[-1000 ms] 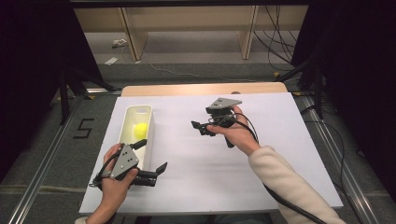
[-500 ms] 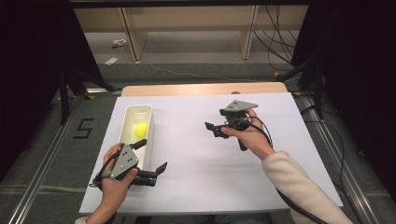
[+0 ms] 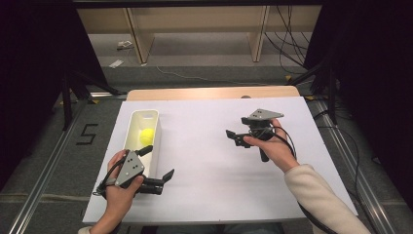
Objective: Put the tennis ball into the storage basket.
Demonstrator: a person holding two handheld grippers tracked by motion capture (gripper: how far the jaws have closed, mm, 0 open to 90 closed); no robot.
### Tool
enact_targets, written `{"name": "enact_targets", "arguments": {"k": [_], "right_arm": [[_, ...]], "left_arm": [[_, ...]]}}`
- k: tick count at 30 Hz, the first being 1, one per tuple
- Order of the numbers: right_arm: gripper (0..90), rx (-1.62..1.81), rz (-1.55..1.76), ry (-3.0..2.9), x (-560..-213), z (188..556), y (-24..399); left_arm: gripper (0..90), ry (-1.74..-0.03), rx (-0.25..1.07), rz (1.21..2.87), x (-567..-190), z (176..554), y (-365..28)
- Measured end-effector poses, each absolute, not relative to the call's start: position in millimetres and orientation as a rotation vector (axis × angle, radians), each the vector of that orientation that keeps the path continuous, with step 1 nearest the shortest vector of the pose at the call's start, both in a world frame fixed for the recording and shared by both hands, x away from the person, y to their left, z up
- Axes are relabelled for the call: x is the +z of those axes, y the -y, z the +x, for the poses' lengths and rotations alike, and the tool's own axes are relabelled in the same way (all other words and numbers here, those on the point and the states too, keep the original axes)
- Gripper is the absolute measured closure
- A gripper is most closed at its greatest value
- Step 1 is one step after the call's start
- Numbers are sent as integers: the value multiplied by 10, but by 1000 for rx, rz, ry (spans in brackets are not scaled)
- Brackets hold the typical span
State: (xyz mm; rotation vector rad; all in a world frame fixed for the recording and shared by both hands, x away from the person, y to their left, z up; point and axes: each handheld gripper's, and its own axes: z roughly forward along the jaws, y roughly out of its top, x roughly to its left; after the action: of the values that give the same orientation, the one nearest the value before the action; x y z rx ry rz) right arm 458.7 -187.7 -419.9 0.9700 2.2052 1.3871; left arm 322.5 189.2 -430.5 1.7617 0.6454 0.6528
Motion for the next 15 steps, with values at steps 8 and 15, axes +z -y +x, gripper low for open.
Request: {"name": "enact_targets", "arguments": {"k": [8, 15], "right_arm": [[182, 1377, 989, -2191, -4228, 4516, 2033], [182, 1370, 1015, -2170, -4240, 4454, 2195]], "left_arm": [[0, -645, 654, 1762, -4305, 3226, -1894], [0, -648, 654, 1762, -4307, 3226, -1893]]}}
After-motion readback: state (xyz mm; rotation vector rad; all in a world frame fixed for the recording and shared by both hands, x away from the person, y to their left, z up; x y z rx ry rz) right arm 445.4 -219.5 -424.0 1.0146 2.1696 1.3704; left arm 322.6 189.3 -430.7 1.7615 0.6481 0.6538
